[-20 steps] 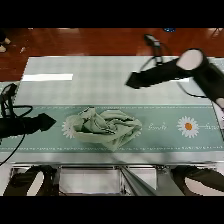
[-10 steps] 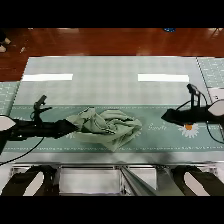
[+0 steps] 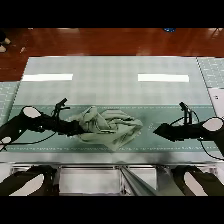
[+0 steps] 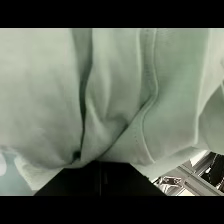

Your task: Fold the shirts.

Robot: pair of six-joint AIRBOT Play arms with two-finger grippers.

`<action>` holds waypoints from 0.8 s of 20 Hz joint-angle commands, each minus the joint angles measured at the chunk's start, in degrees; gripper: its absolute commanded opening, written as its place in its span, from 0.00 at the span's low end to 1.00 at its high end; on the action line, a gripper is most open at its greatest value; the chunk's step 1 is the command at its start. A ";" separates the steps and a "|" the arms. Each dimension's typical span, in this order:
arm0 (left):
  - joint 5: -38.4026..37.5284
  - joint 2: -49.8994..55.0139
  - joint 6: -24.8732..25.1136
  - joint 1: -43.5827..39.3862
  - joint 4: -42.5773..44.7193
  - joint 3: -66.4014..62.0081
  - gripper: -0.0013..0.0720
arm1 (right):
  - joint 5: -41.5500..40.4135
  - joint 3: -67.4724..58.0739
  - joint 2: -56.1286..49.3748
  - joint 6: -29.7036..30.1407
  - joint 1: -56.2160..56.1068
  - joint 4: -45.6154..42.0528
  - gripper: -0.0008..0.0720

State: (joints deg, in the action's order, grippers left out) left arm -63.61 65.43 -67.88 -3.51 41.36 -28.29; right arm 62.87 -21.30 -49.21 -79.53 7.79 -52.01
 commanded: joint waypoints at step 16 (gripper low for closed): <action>1.07 1.97 -0.92 -0.33 -2.84 -4.15 0.04 | -32.02 0.39 -15.02 -1.38 -35.10 27.54 0.19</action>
State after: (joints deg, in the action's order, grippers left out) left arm -63.42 67.35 -68.79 -3.81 40.77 -32.36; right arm 35.38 -20.49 -62.94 -82.76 -24.56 -28.71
